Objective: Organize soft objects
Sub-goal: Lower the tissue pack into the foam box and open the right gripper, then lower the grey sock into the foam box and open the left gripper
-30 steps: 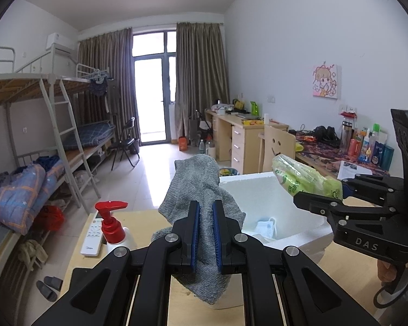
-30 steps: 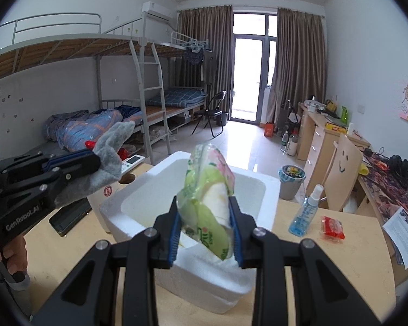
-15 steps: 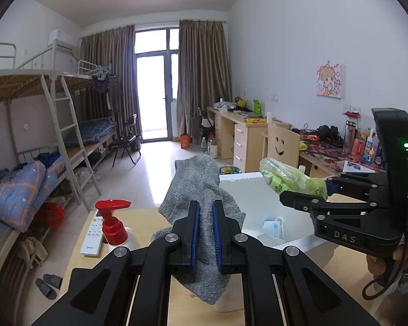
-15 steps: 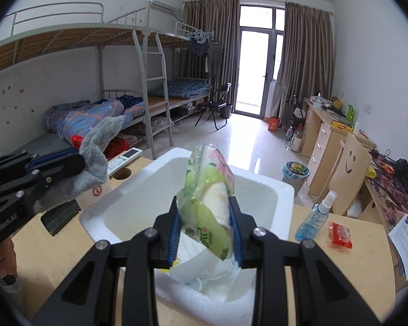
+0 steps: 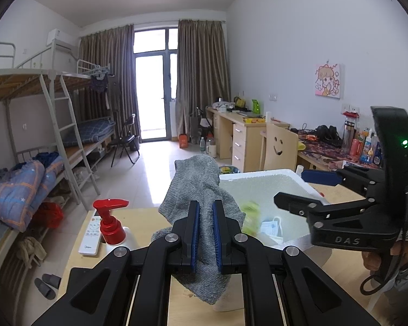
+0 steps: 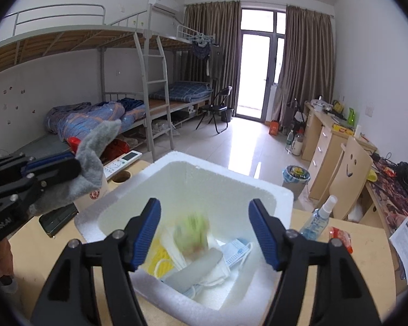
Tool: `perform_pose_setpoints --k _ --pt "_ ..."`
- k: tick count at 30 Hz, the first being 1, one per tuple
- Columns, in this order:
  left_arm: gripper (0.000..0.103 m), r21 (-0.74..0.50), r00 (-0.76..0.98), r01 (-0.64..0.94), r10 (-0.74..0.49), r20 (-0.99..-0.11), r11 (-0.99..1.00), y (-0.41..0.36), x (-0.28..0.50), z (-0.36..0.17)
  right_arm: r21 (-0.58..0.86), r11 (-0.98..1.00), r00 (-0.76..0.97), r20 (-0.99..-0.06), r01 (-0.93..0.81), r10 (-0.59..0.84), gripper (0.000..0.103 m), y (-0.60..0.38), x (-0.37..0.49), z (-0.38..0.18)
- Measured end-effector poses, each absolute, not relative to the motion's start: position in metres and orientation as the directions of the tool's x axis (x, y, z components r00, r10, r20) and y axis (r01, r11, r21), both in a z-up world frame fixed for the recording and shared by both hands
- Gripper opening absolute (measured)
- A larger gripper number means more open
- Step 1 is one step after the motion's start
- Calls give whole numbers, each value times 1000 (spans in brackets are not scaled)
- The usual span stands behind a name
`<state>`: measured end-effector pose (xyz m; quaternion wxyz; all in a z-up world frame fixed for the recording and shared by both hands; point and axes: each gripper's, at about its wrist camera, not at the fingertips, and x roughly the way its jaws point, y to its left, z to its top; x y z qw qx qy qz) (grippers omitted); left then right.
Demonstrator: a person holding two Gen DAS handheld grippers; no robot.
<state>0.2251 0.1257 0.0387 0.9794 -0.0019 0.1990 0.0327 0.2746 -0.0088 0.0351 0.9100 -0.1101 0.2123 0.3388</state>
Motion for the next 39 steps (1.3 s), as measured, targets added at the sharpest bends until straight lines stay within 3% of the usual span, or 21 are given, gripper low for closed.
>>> perform_pose_setpoints --k 18,29,39 --pt "11 4 915 -2 4 -403 1000 108 236 48 -40 777 720 -408 -628 561 80 -48 257 51" --pt "11 13 900 31 -22 -436 999 93 257 44 -4 829 776 -353 -560 522 102 -85 248 52" --pt "11 24 892 60 -42 -451 998 80 268 42 -5 849 803 -329 -529 498 103 -104 236 50"
